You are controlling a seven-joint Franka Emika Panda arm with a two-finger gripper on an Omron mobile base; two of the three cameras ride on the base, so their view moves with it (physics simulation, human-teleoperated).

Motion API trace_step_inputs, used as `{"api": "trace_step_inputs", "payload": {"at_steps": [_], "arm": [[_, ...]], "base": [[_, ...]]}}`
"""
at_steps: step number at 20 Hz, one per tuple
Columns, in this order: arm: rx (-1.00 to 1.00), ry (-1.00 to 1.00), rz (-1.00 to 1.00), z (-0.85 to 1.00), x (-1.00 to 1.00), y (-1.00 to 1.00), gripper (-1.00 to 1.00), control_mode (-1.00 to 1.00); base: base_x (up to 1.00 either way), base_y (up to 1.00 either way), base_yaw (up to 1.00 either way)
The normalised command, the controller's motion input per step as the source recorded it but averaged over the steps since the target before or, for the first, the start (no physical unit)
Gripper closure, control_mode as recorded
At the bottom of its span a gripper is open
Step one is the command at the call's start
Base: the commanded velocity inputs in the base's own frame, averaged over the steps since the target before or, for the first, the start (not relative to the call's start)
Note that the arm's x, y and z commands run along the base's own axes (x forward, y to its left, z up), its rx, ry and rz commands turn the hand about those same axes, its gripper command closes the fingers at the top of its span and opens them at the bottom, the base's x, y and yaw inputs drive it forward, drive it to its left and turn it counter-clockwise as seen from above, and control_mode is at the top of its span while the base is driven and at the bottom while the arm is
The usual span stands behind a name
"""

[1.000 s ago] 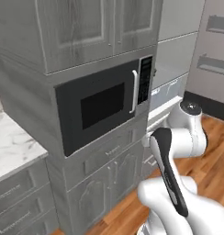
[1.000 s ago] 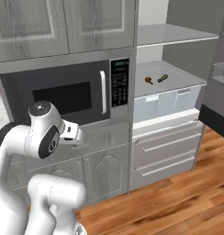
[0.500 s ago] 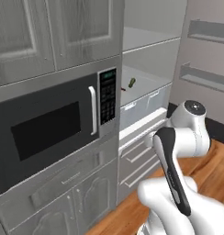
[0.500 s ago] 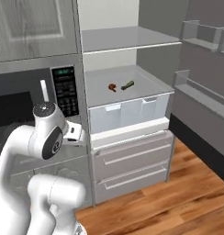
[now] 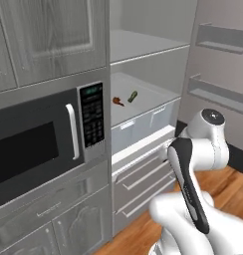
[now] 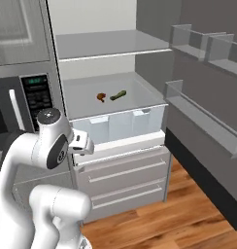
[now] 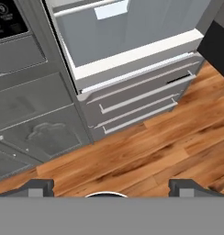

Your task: Place one squash and one chicken drumstick in each tupperware on the nearby counter, to pack two identical lunches.

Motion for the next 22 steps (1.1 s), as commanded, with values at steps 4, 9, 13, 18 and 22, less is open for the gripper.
{"api": "trace_step_inputs", "payload": {"at_steps": [4, 9, 13, 18, 22], "arm": [[0.0, 0.0, 0.0, 0.0, 0.0, 0.0, -1.0, 1.0], [0.0, 0.0, 0.0, 0.0, 0.0, 0.0, -1.0, 1.0], [0.0, 0.0, 0.0, 0.0, 0.0, 0.0, -1.0, 1.0], [0.0, 0.0, 0.0, 0.0, 0.0, 0.0, -1.0, 1.0], [0.0, 0.0, 0.0, 0.0, 0.0, 0.0, -1.0, 1.0]], "base": [[0.32, -0.24, 0.19], [0.29, -0.46, 0.24], [0.36, -0.53, 0.22], [0.36, -0.41, 0.21], [0.38, -0.32, 0.21]]}}
